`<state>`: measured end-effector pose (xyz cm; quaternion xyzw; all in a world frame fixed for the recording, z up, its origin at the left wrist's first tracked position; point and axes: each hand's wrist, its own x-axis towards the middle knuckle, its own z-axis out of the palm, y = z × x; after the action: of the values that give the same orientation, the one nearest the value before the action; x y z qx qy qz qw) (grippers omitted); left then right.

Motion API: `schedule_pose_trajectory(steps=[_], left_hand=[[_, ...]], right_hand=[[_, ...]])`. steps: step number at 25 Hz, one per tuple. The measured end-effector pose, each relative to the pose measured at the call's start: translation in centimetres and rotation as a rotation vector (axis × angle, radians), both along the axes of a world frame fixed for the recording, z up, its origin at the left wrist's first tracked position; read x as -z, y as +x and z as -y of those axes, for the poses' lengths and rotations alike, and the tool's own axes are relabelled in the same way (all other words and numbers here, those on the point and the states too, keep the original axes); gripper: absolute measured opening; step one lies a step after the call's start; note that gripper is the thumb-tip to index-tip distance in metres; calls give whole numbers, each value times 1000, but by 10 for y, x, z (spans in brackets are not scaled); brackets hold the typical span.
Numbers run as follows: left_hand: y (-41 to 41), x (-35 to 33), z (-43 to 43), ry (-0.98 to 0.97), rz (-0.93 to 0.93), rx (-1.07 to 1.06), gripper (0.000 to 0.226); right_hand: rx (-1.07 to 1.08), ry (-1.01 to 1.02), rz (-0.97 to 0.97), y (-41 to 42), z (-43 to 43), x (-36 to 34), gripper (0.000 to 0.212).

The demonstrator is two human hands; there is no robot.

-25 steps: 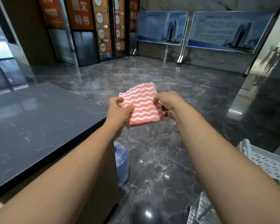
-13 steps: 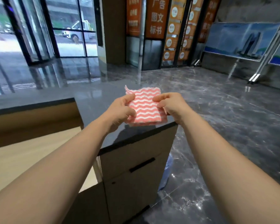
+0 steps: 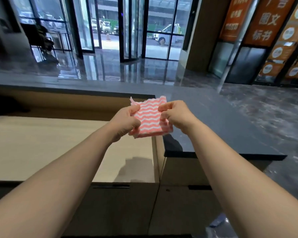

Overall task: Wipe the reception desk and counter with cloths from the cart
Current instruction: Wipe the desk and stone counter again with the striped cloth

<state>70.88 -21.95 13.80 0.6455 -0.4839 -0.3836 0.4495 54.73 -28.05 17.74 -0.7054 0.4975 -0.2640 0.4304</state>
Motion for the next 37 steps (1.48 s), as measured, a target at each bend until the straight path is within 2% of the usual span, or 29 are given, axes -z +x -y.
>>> schedule_pose_trajectory(steps=[4,8,13,18,19,22,24,28,30,32,34,35,37], left_hand=[[55,23,-16,67,54,-93,75],[108,51,-6,139,130,-69,75],[177,79,35,194,212,39,42],[224,92,80,171,312,156,25],[230,97,88,164,333,180,29],[245,118,109,181,439,219,67],[249,134,121,195,438,220,80],[256,172,144,220,383,216,85],[259,192,157,218,394,211,82],[262,208,167,238,465,213,82],[267,220,173,299,610,214,82],[270,224,173,320,658,207,81],[280,226,172,333,697,168,79]], right_hand=[[-112,-44,-139,63,1,37,27],[-145,-73,-278,119,14,71,33],[-132,-83,-433,186,46,94,38],[-91,-103,-570,228,79,115,40],[-87,-106,-589,234,84,120,38],[-88,-107,-659,252,102,140,31],[-86,-134,-698,259,113,156,31],[-97,-211,-758,267,133,196,39],[-110,-276,-739,268,146,216,33],[-125,-335,-794,266,156,234,31],[-175,-213,-857,262,163,248,34],[-185,-229,-906,260,165,254,35],[-120,-276,-871,259,169,259,34]])
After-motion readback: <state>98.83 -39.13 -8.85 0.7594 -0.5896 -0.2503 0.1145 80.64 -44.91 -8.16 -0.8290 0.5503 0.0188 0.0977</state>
